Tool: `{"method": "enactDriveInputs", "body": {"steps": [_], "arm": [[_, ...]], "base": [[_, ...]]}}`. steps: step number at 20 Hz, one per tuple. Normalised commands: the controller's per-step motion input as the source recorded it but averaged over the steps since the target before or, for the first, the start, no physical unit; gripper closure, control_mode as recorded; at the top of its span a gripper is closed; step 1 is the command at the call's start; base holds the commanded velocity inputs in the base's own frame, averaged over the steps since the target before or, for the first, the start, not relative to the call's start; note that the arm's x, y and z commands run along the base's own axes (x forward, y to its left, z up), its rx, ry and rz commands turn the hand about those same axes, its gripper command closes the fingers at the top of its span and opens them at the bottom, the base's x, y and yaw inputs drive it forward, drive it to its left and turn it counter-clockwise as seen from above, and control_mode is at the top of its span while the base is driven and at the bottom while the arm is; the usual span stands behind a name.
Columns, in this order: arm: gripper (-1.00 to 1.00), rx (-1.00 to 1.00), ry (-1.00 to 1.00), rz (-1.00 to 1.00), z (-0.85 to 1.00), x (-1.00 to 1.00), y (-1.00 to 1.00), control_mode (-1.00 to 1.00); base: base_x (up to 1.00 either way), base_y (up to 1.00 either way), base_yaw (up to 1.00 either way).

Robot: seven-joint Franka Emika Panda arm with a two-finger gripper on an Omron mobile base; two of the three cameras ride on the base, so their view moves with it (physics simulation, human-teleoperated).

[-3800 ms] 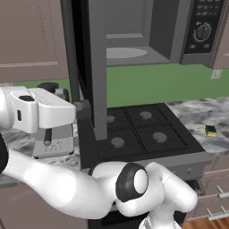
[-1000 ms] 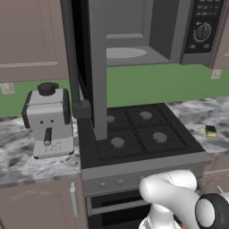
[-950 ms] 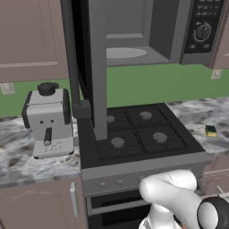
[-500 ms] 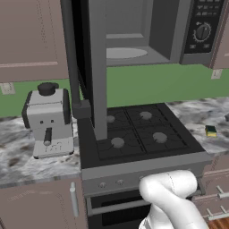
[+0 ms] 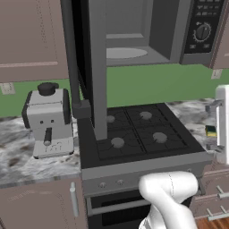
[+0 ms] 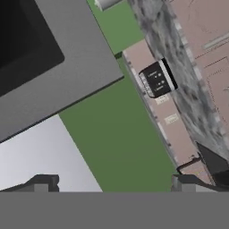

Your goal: Place the sponge inside the microwave to prepare for sanitizing.

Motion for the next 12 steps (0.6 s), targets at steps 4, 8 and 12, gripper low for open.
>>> {"method": "enactDriveInputs", "body": {"steps": [4, 8, 12], "arm": [[-1.00, 0.05, 0.00, 0.03, 0.71, 0.26, 0.41, -1.00], [-1.00, 0.00, 0.00, 0.13, 0.63, 0.26, 0.41, -1.00], [-1.00, -0.05, 0.00, 0.09, 0.15, 0.31, 0.44, -1.00]], "base": [[0.00, 0.00, 0.00], [0.00, 0.00, 0.00], [0.00, 0.00, 0.00]]}}
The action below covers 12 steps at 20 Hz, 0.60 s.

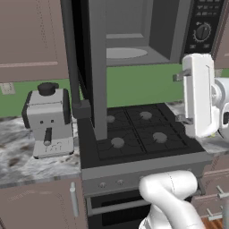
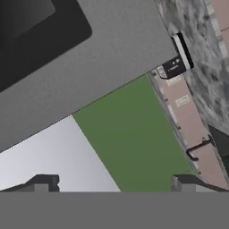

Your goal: Place the sponge inside the microwave to prepare for sanitizing.

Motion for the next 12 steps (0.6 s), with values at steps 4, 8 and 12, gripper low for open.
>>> {"method": "enactDriveInputs", "body": {"steps": [4, 8, 12], "arm": [[-1.00, -0.06, 0.00, 0.00, 0.05, 0.61, 0.28, -1.00], [-1.00, -0.05, 0.00, 0.00, 0.00, 0.77, 0.09, -1.00], [-1.00, -0.06, 0.00, -0.12, 0.00, 0.61, 0.04, -1.00]], "base": [[0.00, 0.00, 0.00], [0.00, 0.00, 0.00], [0.00, 0.00, 0.00]]}}
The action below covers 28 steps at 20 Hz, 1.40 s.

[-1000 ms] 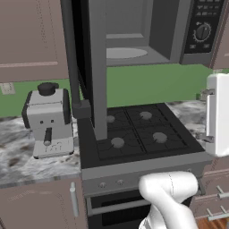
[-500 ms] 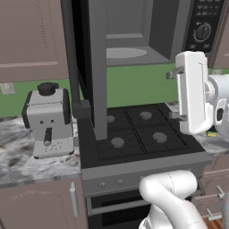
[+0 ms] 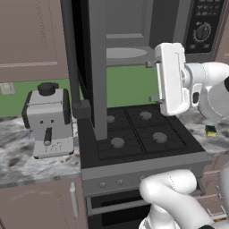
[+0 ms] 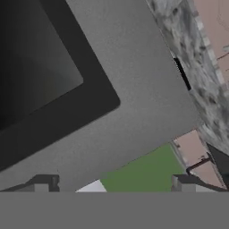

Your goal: Place the sponge inside the microwave to prepare for sanitizing.

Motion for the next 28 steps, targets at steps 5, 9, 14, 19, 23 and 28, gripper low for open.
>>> {"method": "enactDriveInputs", "body": {"steps": [5, 9, 14, 19, 23, 28], "arm": [[-1.00, -0.12, 0.00, -0.15, 0.00, 0.37, 0.18, -1.00], [-1.00, -0.07, 0.00, -0.11, 0.00, 0.03, 0.38, -1.00], [-1.00, -0.03, 0.00, -0.07, -0.14, 0.00, 0.57, -1.00], [-1.00, 0.00, 0.00, -0.01, -0.26, 0.00, 0.75, -1.00], [-1.00, 0.00, 0.01, 0.00, -0.30, 0.02, 0.76, -1.00], [-1.00, 0.00, 0.03, 0.00, -0.24, 0.14, 0.55, -1.00]], "base": [[0.00, 0.00, 0.00], [0.00, 0.00, 0.00], [0.00, 0.00, 0.00], [0.00, 0.00, 0.00], [0.00, 0.00, 0.00], [0.00, 0.00, 0.00]]}}
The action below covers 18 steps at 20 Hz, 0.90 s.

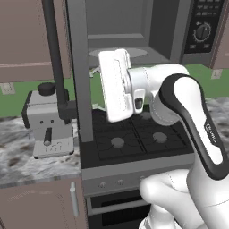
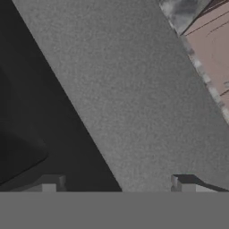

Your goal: Place the sponge inside the microwave to prepare for sanitizing.

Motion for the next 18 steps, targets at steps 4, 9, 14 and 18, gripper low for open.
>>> {"method": "enactDriveInputs", "body": {"steps": [4, 9, 14, 18], "arm": [[-1.00, 0.00, 0.00, 0.00, -0.09, 0.14, 0.36, -1.00], [-1.00, 0.00, 0.00, 0.00, -0.02, 0.10, 0.04, -1.00], [-1.00, -0.03, 0.00, 0.00, -0.29, 0.00, -0.63, -1.00], [-1.00, -0.07, 0.00, 0.00, -0.13, 0.02, -0.91, -1.00]], "base": [[0.00, 0.00, 0.00], [0.00, 0.00, 0.00], [0.00, 0.00, 0.00], [0.00, 0.00, 0.00]]}}
